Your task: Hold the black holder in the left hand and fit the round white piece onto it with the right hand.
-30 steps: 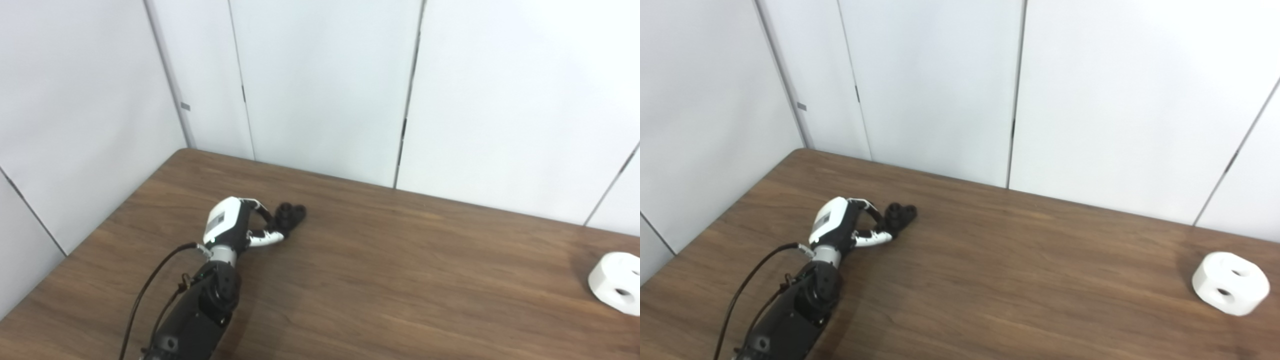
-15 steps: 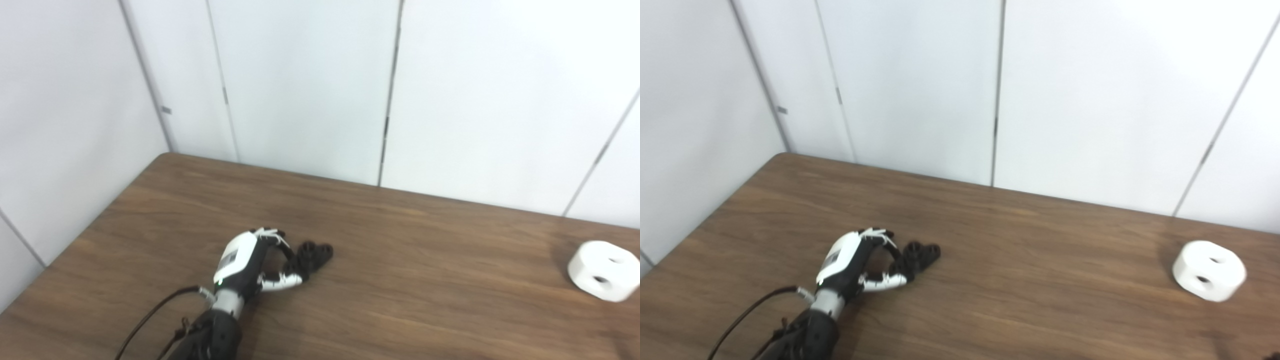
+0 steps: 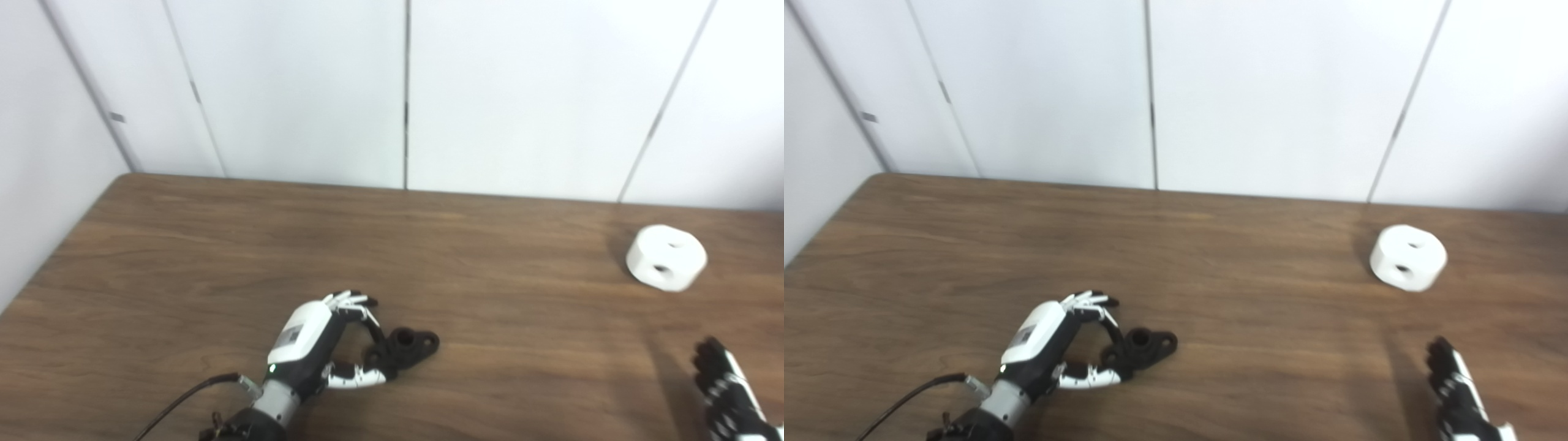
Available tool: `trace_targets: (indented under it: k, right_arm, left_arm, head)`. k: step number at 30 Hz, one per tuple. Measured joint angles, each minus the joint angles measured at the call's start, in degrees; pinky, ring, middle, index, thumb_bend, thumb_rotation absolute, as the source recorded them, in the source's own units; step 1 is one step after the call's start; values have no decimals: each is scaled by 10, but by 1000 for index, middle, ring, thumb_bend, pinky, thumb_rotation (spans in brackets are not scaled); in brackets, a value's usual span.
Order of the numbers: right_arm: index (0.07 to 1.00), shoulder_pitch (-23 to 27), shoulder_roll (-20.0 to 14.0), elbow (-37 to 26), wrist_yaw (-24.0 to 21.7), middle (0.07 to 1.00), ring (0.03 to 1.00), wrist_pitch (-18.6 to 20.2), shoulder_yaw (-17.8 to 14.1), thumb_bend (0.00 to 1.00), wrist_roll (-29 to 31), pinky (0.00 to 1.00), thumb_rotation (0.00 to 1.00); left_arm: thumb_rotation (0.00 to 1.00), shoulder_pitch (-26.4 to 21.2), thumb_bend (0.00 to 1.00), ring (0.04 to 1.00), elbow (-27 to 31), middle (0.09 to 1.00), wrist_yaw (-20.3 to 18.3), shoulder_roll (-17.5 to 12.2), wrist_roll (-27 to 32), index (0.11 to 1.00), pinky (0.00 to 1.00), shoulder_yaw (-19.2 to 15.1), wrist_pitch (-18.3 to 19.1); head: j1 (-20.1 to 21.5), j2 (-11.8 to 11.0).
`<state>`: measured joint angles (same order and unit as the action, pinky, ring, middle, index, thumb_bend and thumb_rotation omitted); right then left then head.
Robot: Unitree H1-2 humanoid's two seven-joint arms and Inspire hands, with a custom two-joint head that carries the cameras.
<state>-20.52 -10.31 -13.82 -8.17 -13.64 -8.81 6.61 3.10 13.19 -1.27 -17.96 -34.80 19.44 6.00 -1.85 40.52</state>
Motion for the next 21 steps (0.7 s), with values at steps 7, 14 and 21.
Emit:
trace_targets:
  k: [7, 14, 21]
  right_arm:
    - [951, -10, 21, -22, 12, 969, 994, 31, 20, 566, -24, 1000, 996]
    - [948, -10, 22, -38, 15, 964, 983, 54, 28, 581, -30, 1000, 972]
    - [935, -9, 22, -75, 27, 952, 982, 94, 23, 550, -40, 1000, 898]
  left_arm:
    - [45, 1, 518, 923, 17, 832, -37, -4, -9, 486, 971, 15, -12]
    - [45, 4, 519, 911, 17, 824, -44, -4, -23, 486, 949, 27, -37]
    - [47, 11, 519, 904, 17, 823, -43, -2, -39, 486, 932, 34, -56]
  head:
    - [31, 19]
    - [48, 32]
    - [61, 41]
